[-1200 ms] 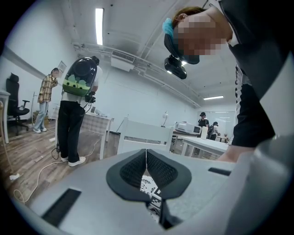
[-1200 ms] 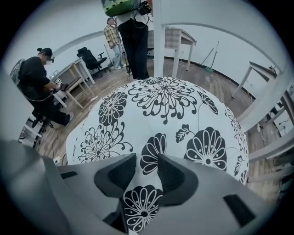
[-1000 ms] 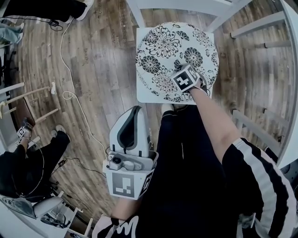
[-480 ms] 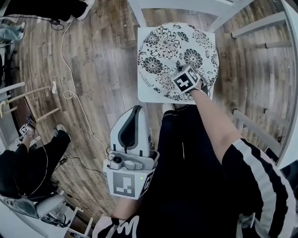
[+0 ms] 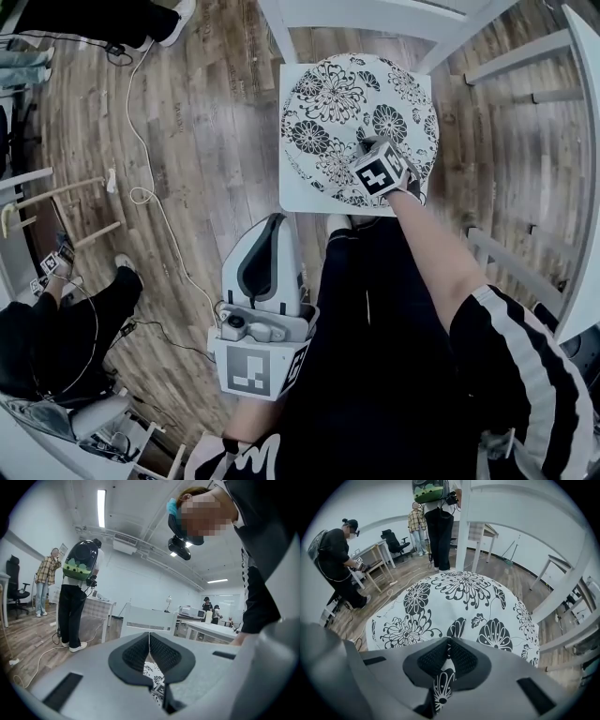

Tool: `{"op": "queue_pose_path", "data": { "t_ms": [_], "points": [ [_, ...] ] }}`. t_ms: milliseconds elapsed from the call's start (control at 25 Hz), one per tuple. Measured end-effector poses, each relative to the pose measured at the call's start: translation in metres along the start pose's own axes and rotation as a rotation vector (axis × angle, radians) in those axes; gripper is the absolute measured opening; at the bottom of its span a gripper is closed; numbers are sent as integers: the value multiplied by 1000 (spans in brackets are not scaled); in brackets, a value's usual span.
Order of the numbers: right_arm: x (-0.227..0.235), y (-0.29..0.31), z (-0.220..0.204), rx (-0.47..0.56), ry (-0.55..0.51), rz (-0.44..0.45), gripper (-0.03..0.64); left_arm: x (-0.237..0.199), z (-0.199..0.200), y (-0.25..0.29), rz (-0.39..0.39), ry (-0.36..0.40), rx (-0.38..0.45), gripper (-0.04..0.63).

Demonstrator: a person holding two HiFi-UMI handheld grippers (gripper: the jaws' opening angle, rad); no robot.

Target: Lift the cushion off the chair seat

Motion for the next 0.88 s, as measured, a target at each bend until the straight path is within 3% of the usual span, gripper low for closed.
{"op": "queue_pose_path", "data": {
  "t_ms": [600, 880],
  "points": [
    [18, -49, 13, 124, 90, -17, 31, 5, 18, 9, -42, 30, 20, 8],
    [20, -76, 18, 176, 77, -42, 31, 7, 31, 7, -54, 45, 51, 6]
  ]
}}
Point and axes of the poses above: the fingertips, and each gripper's own axes: y forward along the fingers, x to its right, z out of its top, the point moved 9 cm from there along -y, backward along the fingers, and after that the axes turned 6 degrees about -z, right-handed, at the moved point
